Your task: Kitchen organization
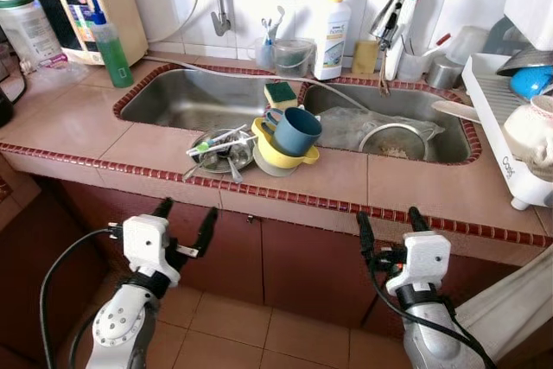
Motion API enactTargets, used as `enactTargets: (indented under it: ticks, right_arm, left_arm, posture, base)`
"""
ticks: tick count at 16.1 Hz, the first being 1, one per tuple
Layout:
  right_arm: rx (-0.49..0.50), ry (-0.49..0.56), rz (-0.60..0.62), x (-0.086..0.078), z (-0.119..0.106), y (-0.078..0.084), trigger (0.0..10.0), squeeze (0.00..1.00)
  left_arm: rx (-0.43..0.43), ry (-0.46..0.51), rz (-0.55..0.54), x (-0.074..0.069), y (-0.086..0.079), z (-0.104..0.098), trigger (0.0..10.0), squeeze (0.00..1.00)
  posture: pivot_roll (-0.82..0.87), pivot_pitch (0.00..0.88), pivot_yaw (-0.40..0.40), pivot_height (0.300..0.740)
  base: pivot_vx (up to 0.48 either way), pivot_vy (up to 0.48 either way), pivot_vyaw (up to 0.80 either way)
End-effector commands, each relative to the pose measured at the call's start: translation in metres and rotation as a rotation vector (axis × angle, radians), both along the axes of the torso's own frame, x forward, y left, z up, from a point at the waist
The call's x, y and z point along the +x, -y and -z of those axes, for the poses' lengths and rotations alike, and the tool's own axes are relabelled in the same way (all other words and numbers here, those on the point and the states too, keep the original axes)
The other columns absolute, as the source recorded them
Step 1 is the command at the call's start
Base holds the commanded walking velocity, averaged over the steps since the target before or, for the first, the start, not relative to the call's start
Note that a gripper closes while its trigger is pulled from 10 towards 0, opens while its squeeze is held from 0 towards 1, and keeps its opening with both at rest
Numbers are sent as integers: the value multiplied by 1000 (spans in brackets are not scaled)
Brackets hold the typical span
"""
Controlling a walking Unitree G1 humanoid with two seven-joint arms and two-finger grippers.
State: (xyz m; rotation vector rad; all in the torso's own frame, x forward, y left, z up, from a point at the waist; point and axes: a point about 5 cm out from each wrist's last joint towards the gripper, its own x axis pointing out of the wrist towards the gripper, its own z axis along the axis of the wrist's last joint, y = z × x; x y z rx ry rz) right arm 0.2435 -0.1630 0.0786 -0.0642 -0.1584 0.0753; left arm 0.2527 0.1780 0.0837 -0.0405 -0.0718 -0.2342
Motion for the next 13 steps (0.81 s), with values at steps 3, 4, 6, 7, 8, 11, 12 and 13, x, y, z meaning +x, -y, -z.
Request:
enactTargets:
  ticks: [3,4,6,7,8,11,12,13]
  right_arm:
    - [17,10,6,-1,-6,-5,10000,0]
    - [23,15,24,0,-9,-4,10000,0]
    - [24,21,34,1,-11,-3,10000,0]
    - [22,23,35,1,-12,-2,10000,0]
    - [19,24,37,1,-12,-2,10000,0]
    - [12,19,56,-2,-12,1,10000,0]
    - [6,11,63,-5,-10,3,10000,0]
    - [5,8,66,-5,-9,3,10000,0]
  left_arm:
    - [34,-6,-13,4,0,-5,10000,0]
    - [14,-11,-7,6,2,-6,10000,0]
    - [2,-8,-1,10,6,-7,10000,0]
    - [-4,-6,6,15,8,-7,10000,0]
    - [-10,-6,10,17,9,-8,10000,0]
    - [-28,-10,23,21,11,-9,10000,0]
    - [-38,-12,56,19,14,-7,10000,0]
    - [-32,-17,61,19,14,-6,10000,0]
  posture:
    - [-145,0,72,740]
    - [-161,0,81,740]
    - [-170,0,87,740]
    - [-188,0,94,740]
    - [-191,0,98,740]
    - [-212,0,103,740]
    - [-214,0,101,740]
    - [-216,0,102,740]
  base:
    - [0,0,0]
    - [0,0,0]
    - [0,0,0]
    - [0,0,0]
    - [0,0,0]
    - [0,0,0]
    - [0,0,0]
    - [0,0,0]
